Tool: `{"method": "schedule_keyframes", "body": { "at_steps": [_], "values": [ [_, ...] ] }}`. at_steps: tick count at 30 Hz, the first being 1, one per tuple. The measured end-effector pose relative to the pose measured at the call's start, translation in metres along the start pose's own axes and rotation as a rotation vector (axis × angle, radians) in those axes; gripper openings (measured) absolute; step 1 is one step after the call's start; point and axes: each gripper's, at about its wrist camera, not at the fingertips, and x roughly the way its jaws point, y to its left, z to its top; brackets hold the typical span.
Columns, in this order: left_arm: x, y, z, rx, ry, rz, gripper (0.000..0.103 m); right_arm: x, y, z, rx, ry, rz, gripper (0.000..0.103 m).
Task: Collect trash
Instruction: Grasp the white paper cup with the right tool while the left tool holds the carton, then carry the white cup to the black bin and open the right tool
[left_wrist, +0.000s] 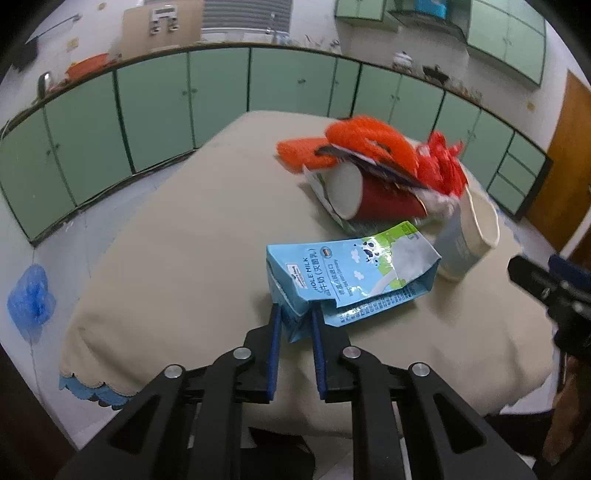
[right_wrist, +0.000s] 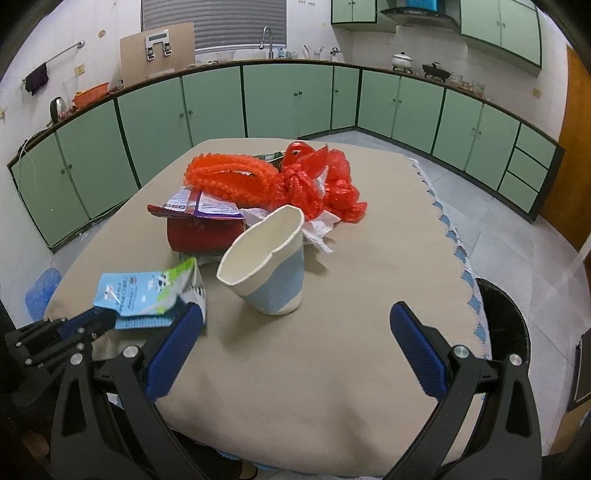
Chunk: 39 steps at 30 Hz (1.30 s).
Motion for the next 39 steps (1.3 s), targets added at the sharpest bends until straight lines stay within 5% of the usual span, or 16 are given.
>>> {"method": "schedule_keyframes", "body": {
  "at_steps": [19,21,23,26,39],
  "values": [
    [-0.005,0.008,0.005,-0.017,-0.034,0.019,0.014,0.047,0.006,0.008,0.084,-0.020,-0.084,0.097],
    [-0.004,0.008,0.005,-0.017,-0.033,0.018,0.014,0.048,0.002,0.008,0.088,-0.017,-0.071,0.083],
    [-0.004,0.008,0.005,-0.016,-0.033,0.017,0.014,0.053,-0.002,0.006,0.094,0.012,-0.040,0.053],
    [-0.005,0.007,0.005,-0.014,-0.034,0.012,0.013,0.056,-0.008,0.002,0.113,0.041,-0.005,0.031],
    [-0.018,-0.009,0.004,0.018,-0.047,0.005,0.009,0.024,-0.037,-0.003,0.141,-0.013,0.010,0.026]
  ]
}}
